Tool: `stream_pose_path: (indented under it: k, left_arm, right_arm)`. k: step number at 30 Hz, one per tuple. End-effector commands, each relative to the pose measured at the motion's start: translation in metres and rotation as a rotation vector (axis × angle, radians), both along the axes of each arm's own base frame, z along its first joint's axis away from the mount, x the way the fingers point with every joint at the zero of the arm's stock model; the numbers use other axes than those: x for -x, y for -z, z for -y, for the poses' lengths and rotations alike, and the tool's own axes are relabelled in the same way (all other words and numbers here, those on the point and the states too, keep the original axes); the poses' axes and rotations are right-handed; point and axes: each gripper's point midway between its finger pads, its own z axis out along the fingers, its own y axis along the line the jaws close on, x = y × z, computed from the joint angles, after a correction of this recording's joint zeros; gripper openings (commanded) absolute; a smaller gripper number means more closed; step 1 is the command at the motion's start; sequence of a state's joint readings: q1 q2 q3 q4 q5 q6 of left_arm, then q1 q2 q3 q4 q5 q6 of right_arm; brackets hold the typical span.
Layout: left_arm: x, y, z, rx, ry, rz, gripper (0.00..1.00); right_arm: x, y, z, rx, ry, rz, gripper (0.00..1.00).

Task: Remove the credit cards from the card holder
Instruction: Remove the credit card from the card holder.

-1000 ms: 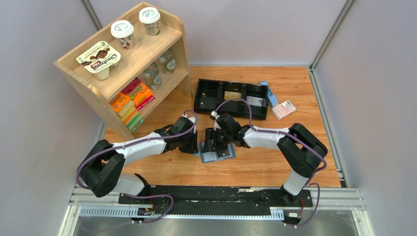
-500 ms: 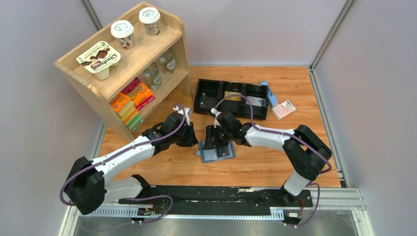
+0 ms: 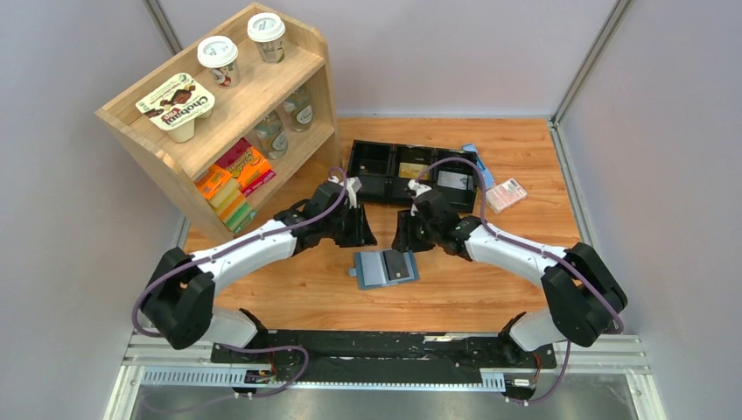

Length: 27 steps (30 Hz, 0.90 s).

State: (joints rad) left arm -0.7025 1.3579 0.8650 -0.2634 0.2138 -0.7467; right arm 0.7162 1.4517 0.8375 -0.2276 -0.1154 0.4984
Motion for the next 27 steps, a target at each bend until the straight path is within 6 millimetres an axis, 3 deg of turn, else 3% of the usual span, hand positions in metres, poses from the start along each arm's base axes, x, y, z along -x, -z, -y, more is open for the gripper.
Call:
stream_pose_path:
  k: [1,9,17,27]
  left_arm:
    - [-0.002,-0.001,0.025,0.086,0.021,-0.075,0.34]
    - [0.005,0.036,0.039,0.080,0.018,-0.186,0.35]
    - [0.011,0.067,0.029,0.034,-0.063,-0.223,0.36]
    - [0.018,0.079,0.028,0.040,-0.086,-0.255,0.36]
  right_arm:
    - [0.005,0.012,0.018,0.022,0.016,-0.020,0.45]
    - [0.018,0.027,0.015,-0.022,-0.030,-0.067,0.38]
    - [0.023,0.034,0.014,-0.028,-0.067,-0.067,0.33]
    - [0.025,0.035,0.014,-0.024,-0.094,-0.058,0.33]
